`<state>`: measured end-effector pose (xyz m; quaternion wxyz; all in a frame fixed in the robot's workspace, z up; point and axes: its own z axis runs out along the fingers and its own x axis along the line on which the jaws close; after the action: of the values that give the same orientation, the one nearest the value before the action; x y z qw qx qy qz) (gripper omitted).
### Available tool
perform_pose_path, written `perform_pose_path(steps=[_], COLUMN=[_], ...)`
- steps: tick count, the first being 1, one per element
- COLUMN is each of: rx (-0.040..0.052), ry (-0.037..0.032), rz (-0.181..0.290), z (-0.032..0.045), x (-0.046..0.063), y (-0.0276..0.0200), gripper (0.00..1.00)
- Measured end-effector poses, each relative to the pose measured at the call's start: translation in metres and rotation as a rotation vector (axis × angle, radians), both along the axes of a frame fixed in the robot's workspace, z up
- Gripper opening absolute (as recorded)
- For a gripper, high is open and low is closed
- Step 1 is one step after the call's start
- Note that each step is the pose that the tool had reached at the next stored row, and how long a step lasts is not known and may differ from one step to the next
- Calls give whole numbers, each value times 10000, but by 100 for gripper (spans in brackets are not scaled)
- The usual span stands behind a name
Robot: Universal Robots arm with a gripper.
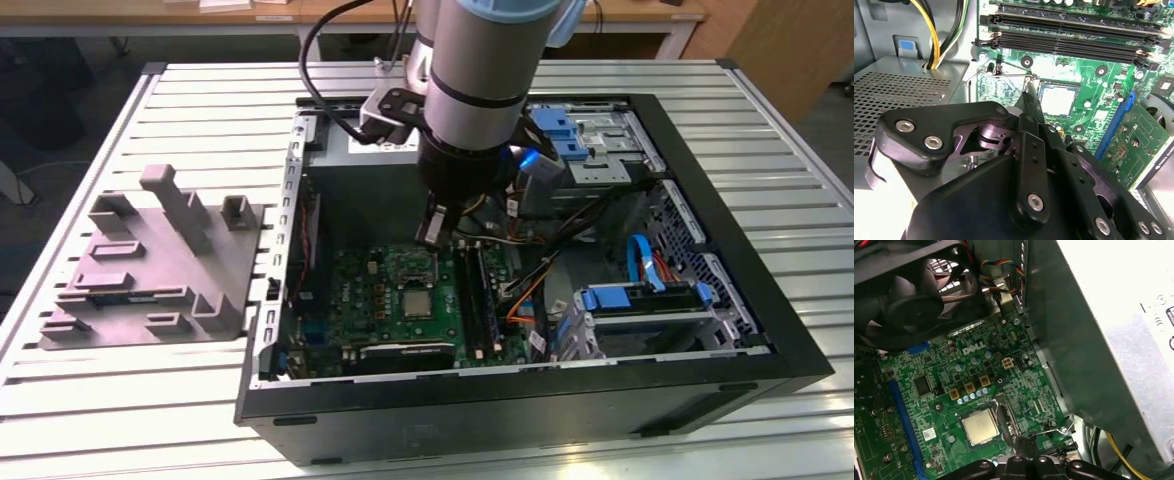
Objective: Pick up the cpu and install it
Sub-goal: 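Close the cpu cover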
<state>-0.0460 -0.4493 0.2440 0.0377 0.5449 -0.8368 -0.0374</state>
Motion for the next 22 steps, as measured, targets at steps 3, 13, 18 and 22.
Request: perform_pose_path(steps=[3,13,18,22], rx=[-4,-32,-49,-54], ry=[0,0,0,0], rz=[2,20,44,48], z=[-2,-8,-9,-10], x=[-1,-15,-36,-42], y=[-13,-75,-114,-123], gripper=[11,11,11,11])
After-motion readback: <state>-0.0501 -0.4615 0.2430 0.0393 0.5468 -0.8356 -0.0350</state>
